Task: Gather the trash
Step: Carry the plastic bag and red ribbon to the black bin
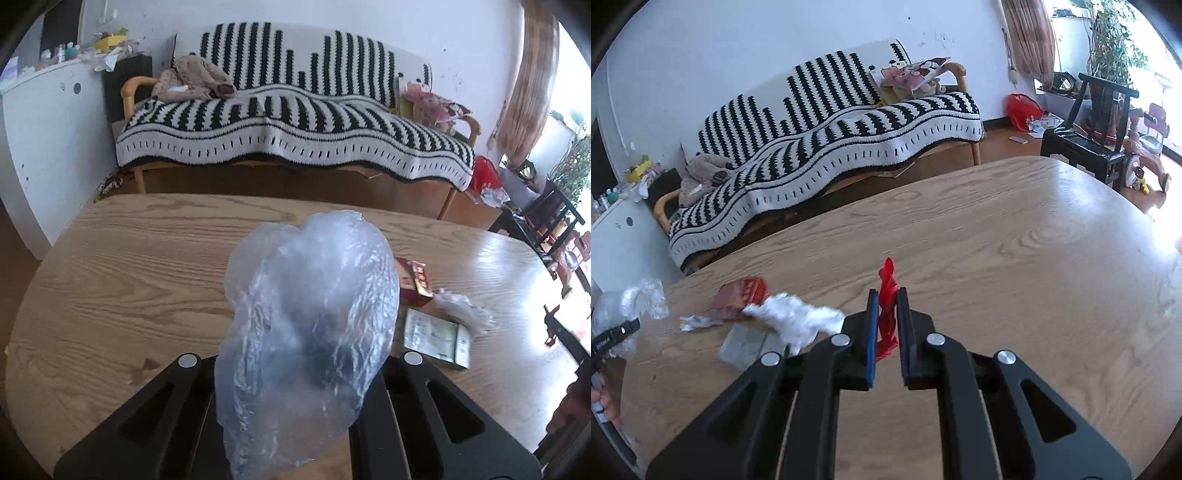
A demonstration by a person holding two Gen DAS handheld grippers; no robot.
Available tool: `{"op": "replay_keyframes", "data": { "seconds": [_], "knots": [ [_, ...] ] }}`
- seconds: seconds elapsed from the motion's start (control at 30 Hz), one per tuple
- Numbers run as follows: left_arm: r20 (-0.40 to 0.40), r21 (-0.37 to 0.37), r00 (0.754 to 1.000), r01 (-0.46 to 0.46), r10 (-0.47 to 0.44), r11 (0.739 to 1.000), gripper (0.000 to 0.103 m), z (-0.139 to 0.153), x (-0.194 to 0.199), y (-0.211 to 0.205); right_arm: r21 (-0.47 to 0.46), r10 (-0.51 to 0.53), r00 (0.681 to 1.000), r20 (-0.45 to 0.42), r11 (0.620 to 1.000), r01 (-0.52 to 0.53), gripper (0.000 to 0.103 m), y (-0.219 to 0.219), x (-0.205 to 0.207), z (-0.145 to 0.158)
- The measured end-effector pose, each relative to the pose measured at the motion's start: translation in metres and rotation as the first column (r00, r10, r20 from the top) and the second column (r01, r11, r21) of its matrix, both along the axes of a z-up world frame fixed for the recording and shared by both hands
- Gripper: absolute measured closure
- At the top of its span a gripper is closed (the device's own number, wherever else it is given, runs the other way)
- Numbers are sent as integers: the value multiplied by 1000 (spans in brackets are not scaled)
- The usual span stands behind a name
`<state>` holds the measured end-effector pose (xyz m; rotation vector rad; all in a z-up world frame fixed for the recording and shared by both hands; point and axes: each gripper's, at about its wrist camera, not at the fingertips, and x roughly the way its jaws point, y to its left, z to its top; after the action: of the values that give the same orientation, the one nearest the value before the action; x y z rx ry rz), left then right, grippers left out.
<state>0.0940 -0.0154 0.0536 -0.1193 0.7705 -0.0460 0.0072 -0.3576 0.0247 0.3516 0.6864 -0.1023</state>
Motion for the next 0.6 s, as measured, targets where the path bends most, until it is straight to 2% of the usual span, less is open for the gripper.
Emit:
{"op": "replay_keyframes", "data": {
  "seconds": [0.1,0.33,0.43,0.6],
  "knots": [
    [21,-17,1000,-6,7,1000,99,17,-17,4,37,1,1000,0,999,-1,93,1,-15,3],
    [77,-33,997,11,-8,999,99,55,-55,4,33,30,998,49,999,-32,93,17,-48,33],
    [86,-44,994,67,-63,997,99,66,-75,-11,26,41,996,78,999,-43,93,18,-65,49],
    [97,-51,969,231,-226,972,99,70,-118,-75,-15,20,995,102,1000,-18,93,7,-105,71]
  ]
}}
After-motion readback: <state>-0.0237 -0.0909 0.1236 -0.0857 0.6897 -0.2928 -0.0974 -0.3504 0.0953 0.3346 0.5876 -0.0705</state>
